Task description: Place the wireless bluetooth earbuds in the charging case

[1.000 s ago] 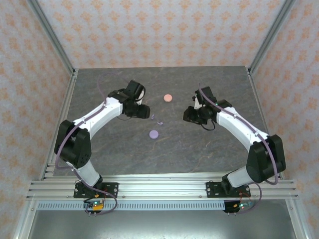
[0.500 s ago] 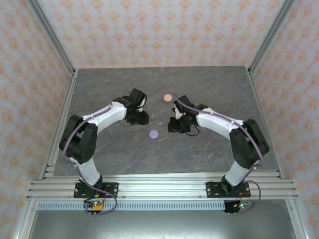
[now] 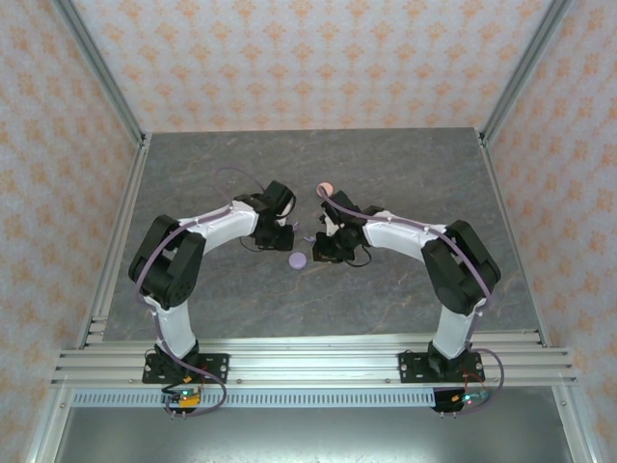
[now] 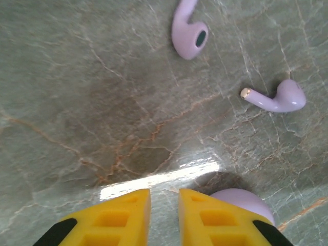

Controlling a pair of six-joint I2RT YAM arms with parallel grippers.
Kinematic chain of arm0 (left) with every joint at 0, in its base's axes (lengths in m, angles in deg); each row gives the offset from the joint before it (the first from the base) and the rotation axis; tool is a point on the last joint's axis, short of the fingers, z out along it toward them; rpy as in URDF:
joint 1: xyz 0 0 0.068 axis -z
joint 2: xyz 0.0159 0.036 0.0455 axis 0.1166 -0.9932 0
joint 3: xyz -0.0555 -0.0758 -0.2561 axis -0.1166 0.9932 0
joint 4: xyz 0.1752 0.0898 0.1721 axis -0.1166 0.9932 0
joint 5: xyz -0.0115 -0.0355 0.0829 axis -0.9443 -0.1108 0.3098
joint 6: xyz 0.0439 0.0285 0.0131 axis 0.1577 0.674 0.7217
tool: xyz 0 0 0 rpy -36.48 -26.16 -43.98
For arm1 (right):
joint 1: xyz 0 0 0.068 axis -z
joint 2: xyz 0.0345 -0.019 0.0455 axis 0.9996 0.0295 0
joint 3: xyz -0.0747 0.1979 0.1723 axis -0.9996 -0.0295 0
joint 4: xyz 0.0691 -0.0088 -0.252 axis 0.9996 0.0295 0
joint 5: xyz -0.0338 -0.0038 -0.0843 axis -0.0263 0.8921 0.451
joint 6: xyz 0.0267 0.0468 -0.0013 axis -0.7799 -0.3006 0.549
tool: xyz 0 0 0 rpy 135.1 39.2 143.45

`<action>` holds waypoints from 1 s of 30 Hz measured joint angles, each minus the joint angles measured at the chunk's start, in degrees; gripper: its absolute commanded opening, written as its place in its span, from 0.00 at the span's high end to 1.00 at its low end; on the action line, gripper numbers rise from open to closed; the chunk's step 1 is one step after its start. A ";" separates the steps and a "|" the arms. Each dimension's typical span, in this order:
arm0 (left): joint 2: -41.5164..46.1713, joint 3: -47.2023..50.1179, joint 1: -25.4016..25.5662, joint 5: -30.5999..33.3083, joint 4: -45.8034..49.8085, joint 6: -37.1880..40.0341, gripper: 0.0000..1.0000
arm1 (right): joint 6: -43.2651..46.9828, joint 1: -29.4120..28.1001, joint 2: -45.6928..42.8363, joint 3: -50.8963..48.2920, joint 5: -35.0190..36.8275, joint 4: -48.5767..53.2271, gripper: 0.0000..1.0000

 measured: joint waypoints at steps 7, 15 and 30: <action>-1.60 0.00 1.36 0.46 0.22 -0.37 0.80 | -1.27 -1.62 1.95 0.00 -0.50 -1.11 0.84; -1.09 1.18 1.51 0.70 -0.13 -0.74 0.80 | -1.66 -2.01 4.04 0.35 -1.44 -1.86 0.85; 3.21 7.04 1.84 -2.01 -0.87 -2.93 0.80 | -1.64 -2.01 5.70 4.22 0.98 -0.61 0.86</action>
